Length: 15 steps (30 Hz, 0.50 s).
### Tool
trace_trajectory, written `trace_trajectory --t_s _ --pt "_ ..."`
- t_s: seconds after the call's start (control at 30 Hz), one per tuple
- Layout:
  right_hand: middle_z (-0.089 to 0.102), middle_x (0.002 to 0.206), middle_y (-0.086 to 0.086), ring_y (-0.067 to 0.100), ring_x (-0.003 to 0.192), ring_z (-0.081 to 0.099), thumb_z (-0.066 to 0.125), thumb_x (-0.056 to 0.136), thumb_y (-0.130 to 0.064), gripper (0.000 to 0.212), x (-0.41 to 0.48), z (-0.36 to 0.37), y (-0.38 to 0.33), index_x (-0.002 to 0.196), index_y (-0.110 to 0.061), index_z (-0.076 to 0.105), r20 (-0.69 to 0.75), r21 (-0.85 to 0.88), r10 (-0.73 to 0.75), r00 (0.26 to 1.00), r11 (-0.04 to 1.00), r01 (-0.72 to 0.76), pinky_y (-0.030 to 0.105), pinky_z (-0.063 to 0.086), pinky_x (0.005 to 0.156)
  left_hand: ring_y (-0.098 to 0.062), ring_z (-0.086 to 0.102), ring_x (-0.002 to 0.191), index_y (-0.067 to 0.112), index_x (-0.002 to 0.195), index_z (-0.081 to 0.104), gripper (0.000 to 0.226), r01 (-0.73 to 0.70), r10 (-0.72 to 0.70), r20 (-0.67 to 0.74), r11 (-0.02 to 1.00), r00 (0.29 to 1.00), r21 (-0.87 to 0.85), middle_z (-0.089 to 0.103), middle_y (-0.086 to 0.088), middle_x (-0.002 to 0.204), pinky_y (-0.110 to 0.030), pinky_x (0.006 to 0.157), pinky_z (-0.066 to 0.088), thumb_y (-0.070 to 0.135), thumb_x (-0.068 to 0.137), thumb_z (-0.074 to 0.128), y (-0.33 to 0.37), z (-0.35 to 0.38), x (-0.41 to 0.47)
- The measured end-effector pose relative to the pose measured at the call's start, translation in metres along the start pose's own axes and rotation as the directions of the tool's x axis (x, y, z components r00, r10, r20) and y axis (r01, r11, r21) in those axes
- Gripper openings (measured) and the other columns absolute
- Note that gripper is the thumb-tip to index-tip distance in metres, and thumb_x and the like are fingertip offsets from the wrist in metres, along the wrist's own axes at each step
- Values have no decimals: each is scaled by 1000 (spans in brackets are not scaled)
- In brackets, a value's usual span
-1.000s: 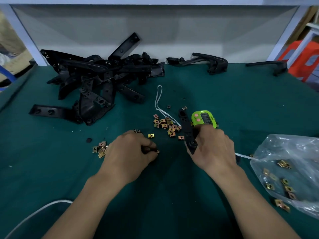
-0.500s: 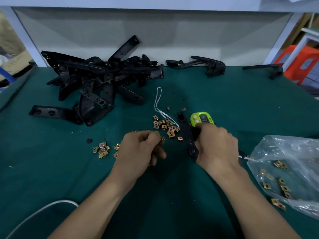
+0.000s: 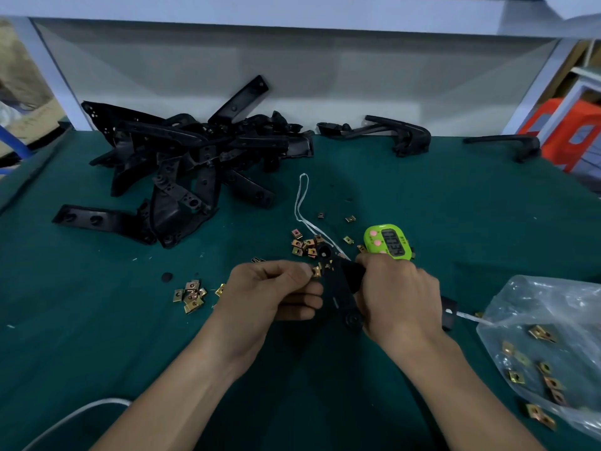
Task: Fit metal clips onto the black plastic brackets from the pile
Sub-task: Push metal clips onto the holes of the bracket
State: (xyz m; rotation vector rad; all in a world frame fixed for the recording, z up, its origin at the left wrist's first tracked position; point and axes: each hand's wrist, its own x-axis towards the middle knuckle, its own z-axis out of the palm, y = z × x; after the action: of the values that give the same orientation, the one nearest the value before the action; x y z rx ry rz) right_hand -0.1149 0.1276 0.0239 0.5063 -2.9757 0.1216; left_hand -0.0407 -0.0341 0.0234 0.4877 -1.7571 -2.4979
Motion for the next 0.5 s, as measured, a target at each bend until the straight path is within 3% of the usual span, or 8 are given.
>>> trace_trajectory --t_s 0.27,0.37,0.5 --pt "60 76 -6 25 77 65 63 79 -14 25 -1 -2 -4 83 -31 45 -27 -5 29 999 1000 -29 30 29 56 -19 72 70 14 86 82 12 7 -7 50 1000 999 5 75 -13 81 -23 59 56 15 87 70 0 -2 1" --pt "52 70 -10 25 70 62 58 81 -9 22 -1 -3 -4 88 -30 55 -84 -55 48 995 997 -52 31 26 54 -20 72 69 11 84 81 16 22 -23 41 1000 999 7 75 -15 81 -22 59 56 24 76 75 0 -2 1" --pt "52 66 -8 25 57 40 51 79 -5 24 -1 -3 -9 84 -28 56 -151 -80 57 987 994 -70 31 15 48 -18 70 68 13 78 81 24 19 -19 -1 999 1000 48 75 -14 80 -21 59 55 33 66 78 -1 -2 2"
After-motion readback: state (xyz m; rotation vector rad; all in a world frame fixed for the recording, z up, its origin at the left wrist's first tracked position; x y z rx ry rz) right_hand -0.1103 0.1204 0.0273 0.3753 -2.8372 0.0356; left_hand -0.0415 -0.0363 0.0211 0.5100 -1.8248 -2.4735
